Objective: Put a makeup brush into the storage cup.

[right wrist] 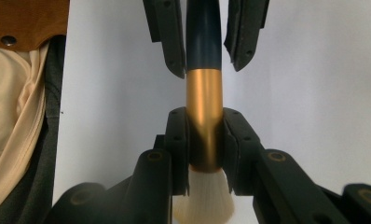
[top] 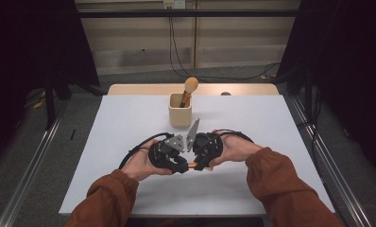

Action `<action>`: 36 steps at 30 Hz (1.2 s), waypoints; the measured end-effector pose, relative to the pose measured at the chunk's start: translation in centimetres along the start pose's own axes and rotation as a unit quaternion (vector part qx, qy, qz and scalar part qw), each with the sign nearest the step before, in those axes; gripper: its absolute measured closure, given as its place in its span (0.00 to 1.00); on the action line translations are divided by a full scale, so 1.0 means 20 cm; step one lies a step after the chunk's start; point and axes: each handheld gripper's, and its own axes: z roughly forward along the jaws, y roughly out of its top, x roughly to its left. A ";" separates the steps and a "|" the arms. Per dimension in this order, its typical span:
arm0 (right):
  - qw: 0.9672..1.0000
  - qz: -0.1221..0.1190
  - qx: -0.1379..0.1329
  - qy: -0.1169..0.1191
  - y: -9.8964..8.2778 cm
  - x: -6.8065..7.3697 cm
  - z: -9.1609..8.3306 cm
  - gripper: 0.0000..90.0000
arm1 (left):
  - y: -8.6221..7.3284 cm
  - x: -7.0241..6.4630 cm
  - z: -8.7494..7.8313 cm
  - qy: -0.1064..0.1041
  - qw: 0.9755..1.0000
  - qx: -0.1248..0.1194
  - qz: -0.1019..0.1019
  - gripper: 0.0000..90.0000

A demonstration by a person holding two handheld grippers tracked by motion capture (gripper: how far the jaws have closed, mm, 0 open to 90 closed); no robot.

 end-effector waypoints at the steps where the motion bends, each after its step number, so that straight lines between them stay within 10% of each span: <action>1: 1.000 0.006 0.000 -0.002 0.00 0.00 0.00 0.83 | 0.00 0.00 0.00 0.001 1.000 -0.005 -0.006 0.74; 25: 1.000 0.011 -0.012 0.004 0.00 0.02 0.01 0.81 | -0.01 -0.01 0.02 -0.019 1.000 0.003 0.000 0.83; 36: 0.999 -0.005 -0.030 -0.009 -0.02 0.00 -0.02 0.55 | -0.02 0.00 0.01 -0.004 1.000 -0.004 -0.008 0.83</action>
